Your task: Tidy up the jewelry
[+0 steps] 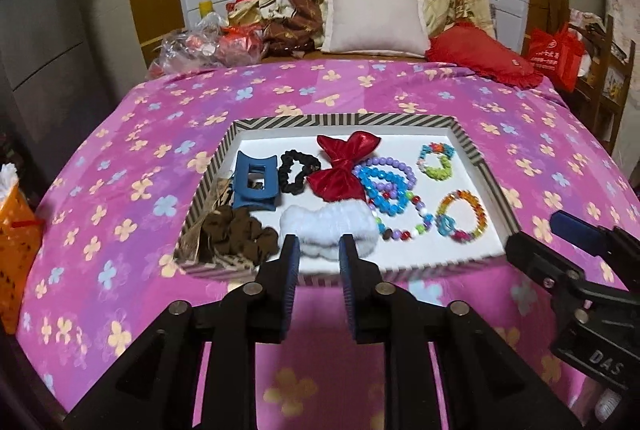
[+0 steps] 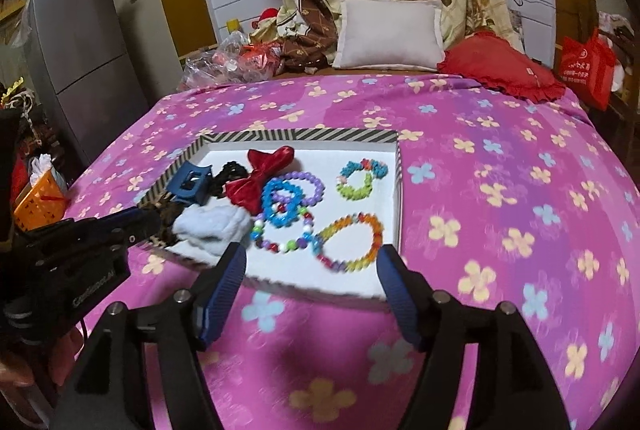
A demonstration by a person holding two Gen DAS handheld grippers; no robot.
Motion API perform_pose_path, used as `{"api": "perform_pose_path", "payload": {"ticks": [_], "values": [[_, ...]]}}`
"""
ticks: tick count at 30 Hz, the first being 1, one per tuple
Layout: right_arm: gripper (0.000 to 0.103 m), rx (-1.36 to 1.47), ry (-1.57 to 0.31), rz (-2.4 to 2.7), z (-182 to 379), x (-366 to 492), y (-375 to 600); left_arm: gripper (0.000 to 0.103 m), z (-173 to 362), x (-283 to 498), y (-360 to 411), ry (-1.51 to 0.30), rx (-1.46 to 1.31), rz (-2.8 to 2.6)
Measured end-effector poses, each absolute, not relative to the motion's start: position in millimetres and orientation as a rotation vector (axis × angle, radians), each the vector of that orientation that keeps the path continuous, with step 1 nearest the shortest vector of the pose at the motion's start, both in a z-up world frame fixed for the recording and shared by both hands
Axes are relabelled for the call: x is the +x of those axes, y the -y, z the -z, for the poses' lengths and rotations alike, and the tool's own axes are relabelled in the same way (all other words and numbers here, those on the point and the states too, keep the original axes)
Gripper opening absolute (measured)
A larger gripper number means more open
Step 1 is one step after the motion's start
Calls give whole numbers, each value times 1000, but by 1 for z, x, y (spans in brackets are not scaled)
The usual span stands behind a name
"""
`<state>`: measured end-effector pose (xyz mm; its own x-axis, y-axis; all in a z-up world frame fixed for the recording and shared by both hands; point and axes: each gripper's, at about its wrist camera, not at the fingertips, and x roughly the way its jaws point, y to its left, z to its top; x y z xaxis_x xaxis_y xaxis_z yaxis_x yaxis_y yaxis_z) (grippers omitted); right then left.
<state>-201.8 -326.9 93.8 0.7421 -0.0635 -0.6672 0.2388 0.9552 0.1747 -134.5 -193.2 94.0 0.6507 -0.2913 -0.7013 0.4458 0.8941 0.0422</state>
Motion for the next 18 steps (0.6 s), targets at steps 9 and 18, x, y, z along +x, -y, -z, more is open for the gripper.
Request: {"api": "perform_pose_path", "payload": {"ticks": [9,18], "values": [[73,232,-703,168,-104,-227,306,41,-100,-166,173,-743,187,420],[76,205,-690,173,-107,-244,291,41,-101,-180,152,-720,152,406]]}}
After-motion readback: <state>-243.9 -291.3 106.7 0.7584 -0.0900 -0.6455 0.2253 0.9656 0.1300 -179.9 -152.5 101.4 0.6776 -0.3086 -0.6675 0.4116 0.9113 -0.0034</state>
